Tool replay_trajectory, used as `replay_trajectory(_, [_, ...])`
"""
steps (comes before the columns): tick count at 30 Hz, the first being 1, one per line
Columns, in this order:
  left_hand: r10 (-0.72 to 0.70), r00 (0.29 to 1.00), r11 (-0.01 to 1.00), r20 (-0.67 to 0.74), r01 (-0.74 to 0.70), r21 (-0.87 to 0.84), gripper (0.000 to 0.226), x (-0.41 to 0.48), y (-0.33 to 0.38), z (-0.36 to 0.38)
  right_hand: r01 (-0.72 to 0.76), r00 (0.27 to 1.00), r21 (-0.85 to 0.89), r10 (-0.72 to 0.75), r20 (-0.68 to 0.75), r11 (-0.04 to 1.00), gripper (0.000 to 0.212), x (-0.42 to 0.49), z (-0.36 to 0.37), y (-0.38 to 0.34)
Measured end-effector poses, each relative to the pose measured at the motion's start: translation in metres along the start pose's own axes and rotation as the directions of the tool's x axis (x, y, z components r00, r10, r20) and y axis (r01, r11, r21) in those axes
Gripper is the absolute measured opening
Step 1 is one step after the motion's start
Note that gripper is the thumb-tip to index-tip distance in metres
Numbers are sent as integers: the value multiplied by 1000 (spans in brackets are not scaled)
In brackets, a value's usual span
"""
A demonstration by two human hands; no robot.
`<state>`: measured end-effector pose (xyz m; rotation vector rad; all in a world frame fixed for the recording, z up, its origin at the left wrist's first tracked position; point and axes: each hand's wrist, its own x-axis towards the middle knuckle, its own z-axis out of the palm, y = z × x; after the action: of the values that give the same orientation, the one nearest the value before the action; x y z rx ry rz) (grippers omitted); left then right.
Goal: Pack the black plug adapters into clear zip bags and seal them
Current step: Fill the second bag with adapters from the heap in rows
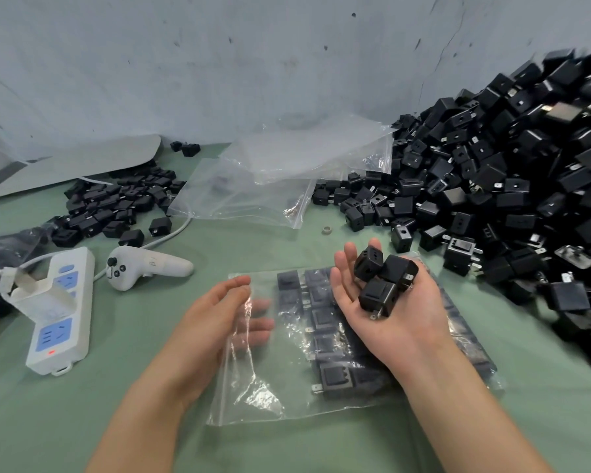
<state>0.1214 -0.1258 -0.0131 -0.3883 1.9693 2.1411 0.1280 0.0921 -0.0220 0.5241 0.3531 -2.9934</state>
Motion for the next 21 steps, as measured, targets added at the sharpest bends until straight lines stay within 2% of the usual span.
replay_trajectory(2, [123, 980, 984, -156, -100, 147, 16, 0, 1, -5, -11, 1000, 6, 11, 20, 1000, 32, 0, -1, 0])
replay_trajectory(3, [261, 937, 930, -234, -179, 321, 14, 1, 2, -9, -19, 999, 8, 19, 35, 1000, 33, -1, -1, 0])
replay_trajectory(4, [434, 860, 819, -267, -254, 514, 15, 0, 4, -12, -26, 998, 10, 26, 51, 1000, 34, -1, 0, 1])
replay_trajectory(5, [585, 773, 684, -245, -307, 661, 17, -3, 7, -12, -33, 997, 12, 32, 69, 999, 36, -1, 0, 1])
replay_trajectory(6, [677, 707, 590, -204, -355, 725, 18, -7, 12, -10, -42, 995, 13, 40, 88, 999, 37, -2, 1, 3])
replay_trajectory(7, [716, 678, 555, -163, -413, 722, 18, -10, 16, -6, -54, 993, 10, 52, 107, 998, 39, -2, 2, 4])
replay_trajectory(8, [725, 678, 561, -125, -475, 678, 18, -13, 20, 1, -69, 990, 10, 67, 125, 998, 40, -3, 3, 6])
replay_trajectory(10, [690, 722, 615, -56, -543, 572, 15, -17, 23, 18, -95, 984, 2, 93, 153, 995, 43, -4, 4, 11])
replay_trajectory(13, [607, 790, 649, 93, -559, 516, 18, -21, 20, 42, -104, 979, -33, 108, 174, 994, 43, -6, 7, 21])
replay_trajectory(14, [586, 797, 634, 147, -564, 529, 20, -22, 17, 49, -110, 977, -37, 115, 179, 993, 43, -6, 8, 24])
replay_trajectory(17, [579, 768, 505, 272, -600, 620, 25, -24, 13, 62, -156, 969, -80, 169, 180, 984, 38, -6, 13, 28])
replay_trajectory(19, [572, 764, 439, 297, -591, 677, 27, -24, 12, 65, -187, 965, -107, 203, 164, 976, 35, -6, 15, 30])
replay_trajectory(21, [565, 772, 432, 289, -576, 694, 25, -24, 13, 63, -195, 965, -116, 212, 158, 974, 37, -5, 15, 31])
